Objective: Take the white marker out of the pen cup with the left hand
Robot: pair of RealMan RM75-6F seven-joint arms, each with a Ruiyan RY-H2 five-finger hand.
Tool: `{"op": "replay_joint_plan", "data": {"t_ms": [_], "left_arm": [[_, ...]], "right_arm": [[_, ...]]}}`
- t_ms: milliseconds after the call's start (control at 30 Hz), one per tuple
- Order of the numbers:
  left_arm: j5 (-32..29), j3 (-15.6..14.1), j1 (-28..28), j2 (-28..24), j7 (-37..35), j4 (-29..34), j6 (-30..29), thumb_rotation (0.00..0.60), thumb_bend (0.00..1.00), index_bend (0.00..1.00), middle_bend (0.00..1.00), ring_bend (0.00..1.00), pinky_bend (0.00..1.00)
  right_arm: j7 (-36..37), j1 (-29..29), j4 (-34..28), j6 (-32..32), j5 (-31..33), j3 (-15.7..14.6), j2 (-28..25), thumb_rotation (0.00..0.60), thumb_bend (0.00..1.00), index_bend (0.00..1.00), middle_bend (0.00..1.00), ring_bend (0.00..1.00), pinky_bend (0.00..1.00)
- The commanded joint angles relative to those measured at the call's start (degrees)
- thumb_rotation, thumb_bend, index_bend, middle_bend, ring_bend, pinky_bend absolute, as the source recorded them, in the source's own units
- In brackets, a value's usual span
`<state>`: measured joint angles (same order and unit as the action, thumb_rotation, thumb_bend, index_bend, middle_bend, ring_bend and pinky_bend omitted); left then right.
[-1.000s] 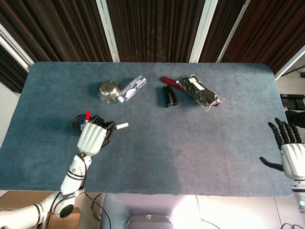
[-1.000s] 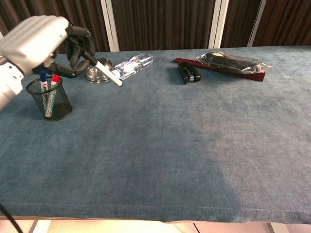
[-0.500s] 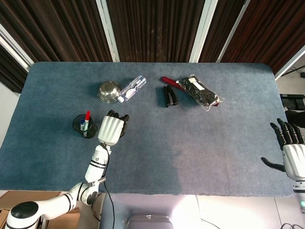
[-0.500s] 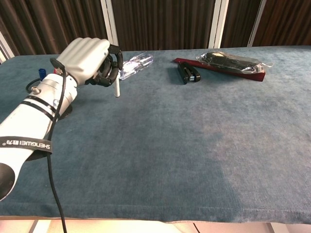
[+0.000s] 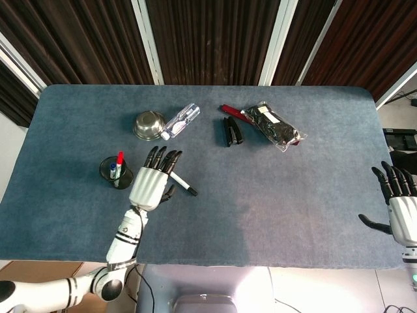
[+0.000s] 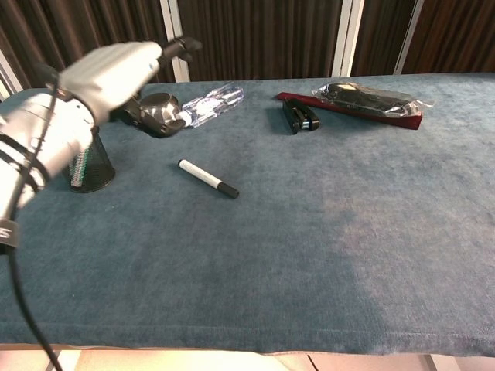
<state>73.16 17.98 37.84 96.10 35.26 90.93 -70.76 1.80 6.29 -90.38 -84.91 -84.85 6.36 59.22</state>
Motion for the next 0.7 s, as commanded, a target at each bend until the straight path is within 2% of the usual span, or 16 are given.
{"op": "replay_joint_plan", "data": {"t_ms": [33,133,267,400,567,700], "left_arm": [[-2.41,-1.1,-7.42,-14.22,1.42,10.89,-4.49,0.6,0.31,0.0,0.1,0.02,0.05],[-3.46,-2.44,-11.98,-22.45,-1.89,12.79,-6.05,0.6,0.31,0.0,0.1,0.01,0.04],[-3.52,-5.37,-18.22,-30.02,-10.33,10.31,-7.99,0.6,0.31,0.0,0.09,0.01,0.03],[-0.64,-9.4,-23.06,-33.23,-20.52,4.62,-8.74,0.6,0.32,0.02,0.09,0.02,0.03],[4.78,-14.51,-29.27,-34.52,-33.47,1.97,-12.12,0.6,0.32,0.05,0.11,0.03,0.03],[9.06,-17.05,-33.34,-33.17,-34.67,0.9,-18.09,0.6,0.32,0.07,0.12,0.05,0.03]], "right_arm": [[0.97,0.28,0.52,1.05,-0.27,-0.46,-0.49,0.6,0.0,0.0,0.07,0.0,0.13],[3.55,0.89,1.62,2.52,-1.3,-1.11,-1.09,0.6,0.0,0.0,0.08,0.0,0.13],[8.17,1.6,3.9,3.05,-2.96,-1.58,-0.64,0.6,0.0,0.0,0.08,0.0,0.13],[11.13,2.04,5.79,2.77,-4.76,-2.15,0.33,0.6,0.0,0.0,0.08,0.0,0.13],[13.42,1.97,7.33,0.39,-7.33,-2.71,1.76,0.6,0.0,0.0,0.08,0.0,0.13],[12.88,1.68,7.64,-0.92,-7.95,-2.86,2.47,0.6,0.0,0.0,0.08,0.0,0.13]]}}
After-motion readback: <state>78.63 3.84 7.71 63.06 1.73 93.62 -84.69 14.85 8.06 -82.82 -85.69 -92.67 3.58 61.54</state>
